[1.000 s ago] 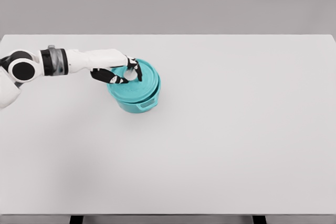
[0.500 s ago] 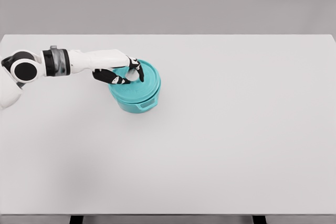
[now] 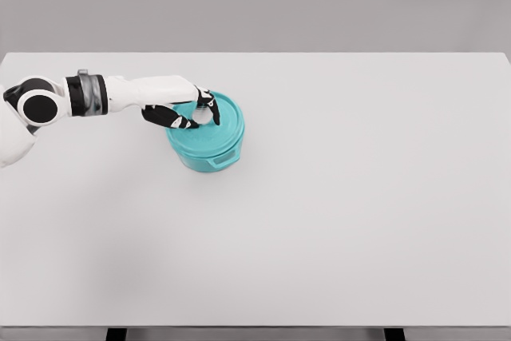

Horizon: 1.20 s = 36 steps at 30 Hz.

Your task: Cover the pot with left arm

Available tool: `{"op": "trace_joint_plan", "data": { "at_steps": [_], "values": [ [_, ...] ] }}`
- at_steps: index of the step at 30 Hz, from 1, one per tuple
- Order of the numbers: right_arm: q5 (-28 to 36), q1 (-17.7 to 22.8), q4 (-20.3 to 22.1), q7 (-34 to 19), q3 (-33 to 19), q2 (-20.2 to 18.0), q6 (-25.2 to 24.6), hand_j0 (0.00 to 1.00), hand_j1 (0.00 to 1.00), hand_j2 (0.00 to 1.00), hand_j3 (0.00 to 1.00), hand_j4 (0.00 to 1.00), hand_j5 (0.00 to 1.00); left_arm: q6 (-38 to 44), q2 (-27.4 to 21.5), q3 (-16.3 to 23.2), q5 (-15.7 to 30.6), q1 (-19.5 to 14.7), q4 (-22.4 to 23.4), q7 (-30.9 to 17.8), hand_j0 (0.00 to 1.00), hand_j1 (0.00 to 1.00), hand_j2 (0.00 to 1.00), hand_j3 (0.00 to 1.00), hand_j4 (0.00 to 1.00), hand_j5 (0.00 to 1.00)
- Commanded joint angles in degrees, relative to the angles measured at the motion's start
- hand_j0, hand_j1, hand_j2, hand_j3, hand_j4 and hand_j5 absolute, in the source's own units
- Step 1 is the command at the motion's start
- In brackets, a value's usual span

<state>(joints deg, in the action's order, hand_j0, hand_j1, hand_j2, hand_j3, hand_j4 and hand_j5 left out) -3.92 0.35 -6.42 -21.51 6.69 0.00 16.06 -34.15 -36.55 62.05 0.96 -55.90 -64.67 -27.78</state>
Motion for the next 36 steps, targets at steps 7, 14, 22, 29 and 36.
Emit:
{"op": "trace_joint_plan", "data": {
  "at_steps": [7, 14, 22, 29, 36],
  "values": [
    [-0.03, 0.00, -0.08, -0.02, -0.01, 0.00, 0.03, 1.00, 1.00, 1.00, 1.00, 1.00, 1.00, 0.14, -0.02, -0.09, 0.36, 0.00, -0.02, 0.18, 0.64, 0.64, 0.64, 0.64, 0.64, 0.64],
    [-0.03, 0.00, -0.08, -0.02, -0.01, 0.00, 0.03, 1.00, 1.00, 1.00, 1.00, 1.00, 1.00, 0.14, -0.02, -0.09, 0.36, 0.00, -0.02, 0.36, 0.65, 0.65, 0.65, 0.65, 0.65, 0.65],
    [-0.03, 0.00, 0.01, -0.02, -0.01, 0.00, 0.03, 1.00, 1.00, 1.00, 1.00, 1.00, 1.00, -0.21, -0.02, -0.09, 0.36, 0.00, -0.11, 0.71, 0.67, 0.67, 0.67, 0.67, 0.67, 0.67],
    [-0.03, 0.00, 0.01, -0.02, -0.01, 0.00, 0.03, 1.00, 1.00, 1.00, 1.00, 1.00, 1.00, 0.14, -0.02, -0.09, 0.36, 0.00, -0.20, 0.80, 0.75, 0.75, 0.75, 0.75, 0.75, 0.75],
    [-0.03, 0.00, 0.01, -0.02, -0.01, 0.00, 0.03, 1.00, 1.00, 1.00, 1.00, 1.00, 1.00, 1.55, -0.02, -0.09, 0.45, 0.00, -0.20, 0.45, 0.67, 0.67, 0.67, 0.67, 0.67, 0.67]
  ]
}}
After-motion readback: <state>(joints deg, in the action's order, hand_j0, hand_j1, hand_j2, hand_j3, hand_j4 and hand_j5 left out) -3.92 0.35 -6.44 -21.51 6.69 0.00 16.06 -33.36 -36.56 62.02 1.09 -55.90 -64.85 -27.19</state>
